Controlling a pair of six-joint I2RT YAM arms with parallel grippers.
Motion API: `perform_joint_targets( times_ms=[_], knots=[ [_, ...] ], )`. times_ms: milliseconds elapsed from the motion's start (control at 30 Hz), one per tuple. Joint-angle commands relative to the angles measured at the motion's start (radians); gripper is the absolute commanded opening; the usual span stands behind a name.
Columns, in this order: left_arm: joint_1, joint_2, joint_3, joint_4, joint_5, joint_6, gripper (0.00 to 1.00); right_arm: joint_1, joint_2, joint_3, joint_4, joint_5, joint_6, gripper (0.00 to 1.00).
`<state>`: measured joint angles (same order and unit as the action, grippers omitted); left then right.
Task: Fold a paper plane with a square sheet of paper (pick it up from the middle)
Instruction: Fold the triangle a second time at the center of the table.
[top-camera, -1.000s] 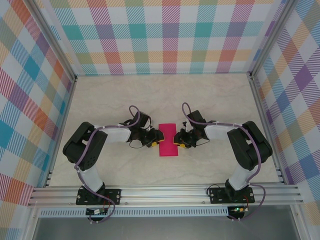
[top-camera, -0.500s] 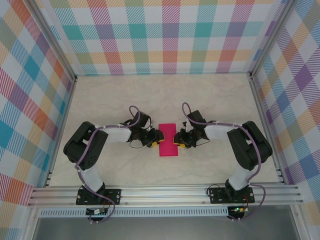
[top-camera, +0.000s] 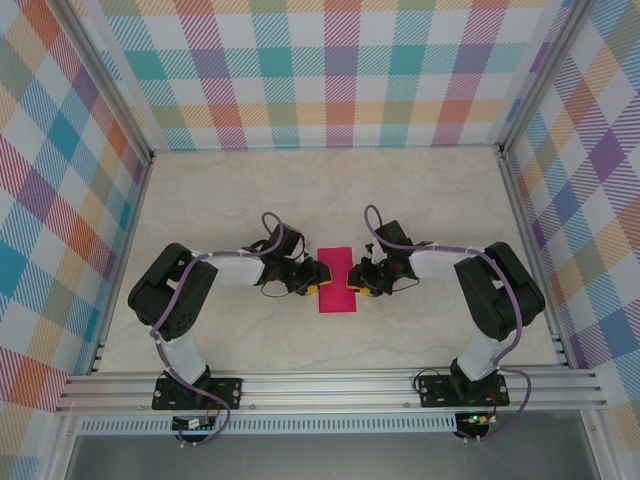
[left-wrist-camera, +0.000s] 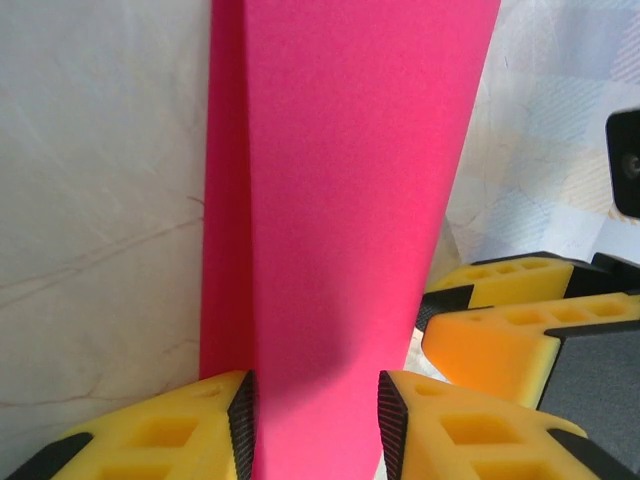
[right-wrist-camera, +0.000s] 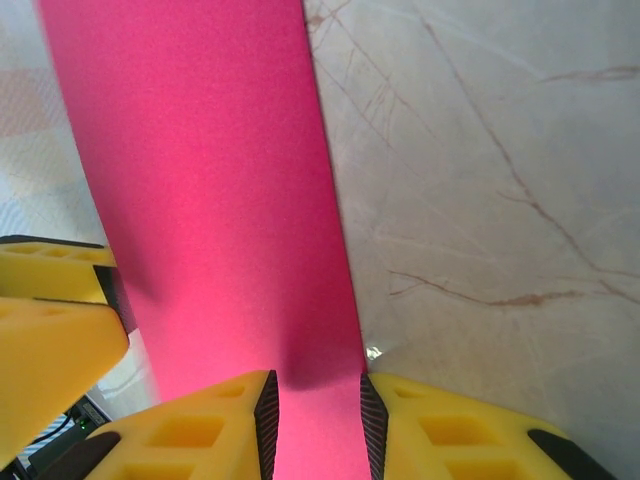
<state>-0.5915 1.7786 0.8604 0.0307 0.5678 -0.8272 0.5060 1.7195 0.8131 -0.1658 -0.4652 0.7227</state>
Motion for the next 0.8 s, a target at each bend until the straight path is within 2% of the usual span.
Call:
perform_joint_targets(
  times_ms=[0,233,467,533,700,767],
  knots=[
    [-0.007,0.008,0.006,0.011,0.019,-0.009,0.38,0.009,0.042,-0.031,-0.006,0.026,0.009,0.31],
    [-0.007,0.008,0.027,0.006,0.002,-0.007,0.34,0.009,0.009,-0.025,0.021,-0.002,0.018,0.34],
    [0.000,0.032,0.076,-0.020,-0.004,0.015,0.16,0.009,-0.062,0.012,-0.051,0.025,-0.008,0.37],
    [0.006,0.028,0.095,-0.057,-0.017,0.038,0.14,0.009,-0.084,0.013,-0.072,0.043,-0.012,0.39],
    [0.020,0.009,0.098,-0.089,-0.021,0.061,0.20,0.009,-0.115,-0.002,-0.097,0.065,-0.012,0.40],
    [0.021,0.011,0.095,-0.075,0.001,0.059,0.29,0.009,-0.125,-0.011,-0.094,0.065,-0.009,0.40]
  ],
)
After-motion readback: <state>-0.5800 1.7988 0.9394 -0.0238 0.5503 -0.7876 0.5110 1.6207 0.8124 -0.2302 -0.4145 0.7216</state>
